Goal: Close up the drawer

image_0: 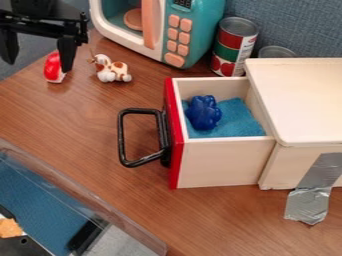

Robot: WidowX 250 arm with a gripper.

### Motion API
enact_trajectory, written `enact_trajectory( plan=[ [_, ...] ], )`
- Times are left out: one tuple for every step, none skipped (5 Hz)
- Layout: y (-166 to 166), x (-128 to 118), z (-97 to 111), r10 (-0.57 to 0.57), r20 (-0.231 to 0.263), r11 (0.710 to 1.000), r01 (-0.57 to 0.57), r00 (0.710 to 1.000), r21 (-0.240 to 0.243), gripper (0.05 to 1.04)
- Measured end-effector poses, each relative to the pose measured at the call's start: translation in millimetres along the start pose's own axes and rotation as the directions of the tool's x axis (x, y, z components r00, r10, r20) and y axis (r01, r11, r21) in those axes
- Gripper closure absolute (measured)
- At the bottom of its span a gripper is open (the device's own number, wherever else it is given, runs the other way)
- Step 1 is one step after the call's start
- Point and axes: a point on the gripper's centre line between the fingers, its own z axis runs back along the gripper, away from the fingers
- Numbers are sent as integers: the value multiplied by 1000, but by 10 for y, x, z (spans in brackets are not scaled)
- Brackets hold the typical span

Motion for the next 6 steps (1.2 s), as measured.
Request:
enact_trajectory(
  plan=[
    [-13,-33,-51,-13,-15,1000,13,1000,-4,83],
    [153,-87,-194,-118,36,993,118,992,-25,83],
    [244,-132,-300,-244,82,969,247,966,-22,83],
    [304,-226,-449,-481,102,872,488,871,-49,83],
    [268,-294,-644,-677,41,728,677,735,-111,83],
    [101,-276,-675,-832,70,538,831,550,-142,83]
  ],
)
